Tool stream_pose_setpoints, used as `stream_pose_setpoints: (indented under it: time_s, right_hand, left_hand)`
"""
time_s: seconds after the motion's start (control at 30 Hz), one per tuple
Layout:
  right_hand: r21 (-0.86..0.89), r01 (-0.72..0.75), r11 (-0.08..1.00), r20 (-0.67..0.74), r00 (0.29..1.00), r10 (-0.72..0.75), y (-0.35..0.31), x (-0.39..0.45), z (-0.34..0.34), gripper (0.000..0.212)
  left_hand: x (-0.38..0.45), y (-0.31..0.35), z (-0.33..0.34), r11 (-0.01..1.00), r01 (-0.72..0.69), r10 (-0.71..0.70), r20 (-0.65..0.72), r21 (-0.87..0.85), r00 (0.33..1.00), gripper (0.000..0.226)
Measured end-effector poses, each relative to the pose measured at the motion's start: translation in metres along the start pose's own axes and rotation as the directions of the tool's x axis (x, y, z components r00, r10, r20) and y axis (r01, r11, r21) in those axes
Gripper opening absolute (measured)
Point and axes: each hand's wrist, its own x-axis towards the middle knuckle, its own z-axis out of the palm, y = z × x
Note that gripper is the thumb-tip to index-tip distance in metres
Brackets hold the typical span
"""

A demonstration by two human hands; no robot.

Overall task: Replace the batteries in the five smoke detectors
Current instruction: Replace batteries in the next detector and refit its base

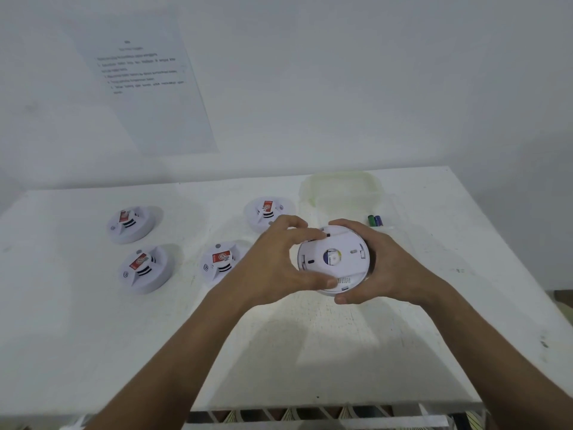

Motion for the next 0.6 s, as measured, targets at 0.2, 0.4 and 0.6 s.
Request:
stream_pose_setpoints:
  time_s: [0.2, 0.4, 0.6]
  right_hand:
    - [-0.027, -0.015, 1.000, -0.006, 1.000, 0.015, 0.000, 0.001, 0.001, 0.089]
    - [-0.015, -0.014, 1.000, 0.026, 1.000, 0.015, -0.002, 0.003, -0.002, 0.091]
    - [0.013, 0.000, 1.000, 0.027, 1.000, 0.000, -0.003, 0.005, -0.005, 0.091]
  left_hand:
    - [0.001, -0.002, 0.001, 1.000, -0.011, 0.011, 0.005, -0.012, 1.000, 0.065]
    - [0.003, 0.003, -0.008, 0.995, -0.072, 0.075, 0.058, -0.065, 0.995, 0.060]
    - [0.001, -0.008, -0.009, 0.985, 0.001, 0.015, 0.091, -0.173, 0.996, 0.068]
